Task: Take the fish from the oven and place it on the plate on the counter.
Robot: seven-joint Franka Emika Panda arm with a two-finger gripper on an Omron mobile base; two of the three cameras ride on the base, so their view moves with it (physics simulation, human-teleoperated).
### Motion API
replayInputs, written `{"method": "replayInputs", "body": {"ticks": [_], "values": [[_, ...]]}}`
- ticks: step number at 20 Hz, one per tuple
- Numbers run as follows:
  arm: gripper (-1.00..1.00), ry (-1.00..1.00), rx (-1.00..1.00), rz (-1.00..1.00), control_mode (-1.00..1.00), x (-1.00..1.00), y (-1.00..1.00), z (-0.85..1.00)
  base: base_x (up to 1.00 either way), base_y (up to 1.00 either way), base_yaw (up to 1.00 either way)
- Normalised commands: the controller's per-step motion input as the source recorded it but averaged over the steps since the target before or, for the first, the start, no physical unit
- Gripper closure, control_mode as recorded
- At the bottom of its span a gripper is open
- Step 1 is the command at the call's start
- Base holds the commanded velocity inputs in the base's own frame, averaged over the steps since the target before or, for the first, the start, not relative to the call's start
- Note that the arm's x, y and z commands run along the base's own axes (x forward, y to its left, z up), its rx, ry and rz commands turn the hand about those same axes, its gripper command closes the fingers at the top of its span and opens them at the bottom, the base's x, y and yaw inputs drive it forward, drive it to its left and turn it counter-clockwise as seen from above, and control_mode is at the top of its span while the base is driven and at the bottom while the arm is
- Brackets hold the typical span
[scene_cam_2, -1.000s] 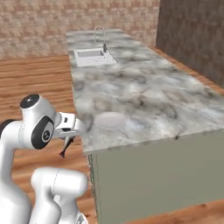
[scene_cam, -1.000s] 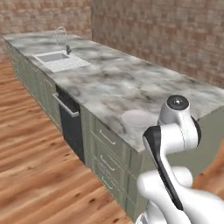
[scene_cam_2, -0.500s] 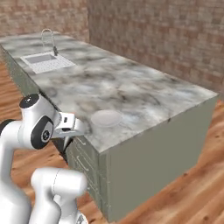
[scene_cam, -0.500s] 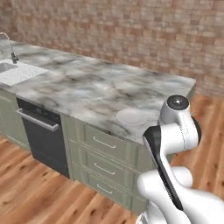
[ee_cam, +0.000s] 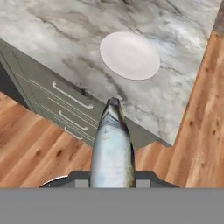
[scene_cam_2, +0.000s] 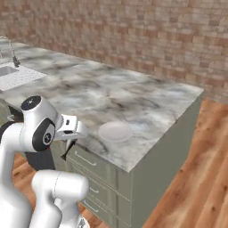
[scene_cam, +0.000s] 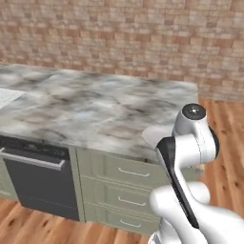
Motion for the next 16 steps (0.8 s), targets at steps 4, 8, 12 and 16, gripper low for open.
{"method": "replayInputs", "body": {"ticks": [4,8,12,16], "values": [[1.00,0.00,0.00,0.00,1.00,0.00,0.00,0.00,0.00,0.84,-0.43],[1.00,0.00,0.00,0.00,1.00,0.00,0.00,0.00,0.22,0.23,-0.32],[1.00,0.00,0.00,0.00,1.00,0.00,0.00,0.00,0.59,-0.01,-0.18],[1.00,0.00,0.00,0.00,1.00,0.00,0.00,0.00,0.67,0.01,-0.24]]}}
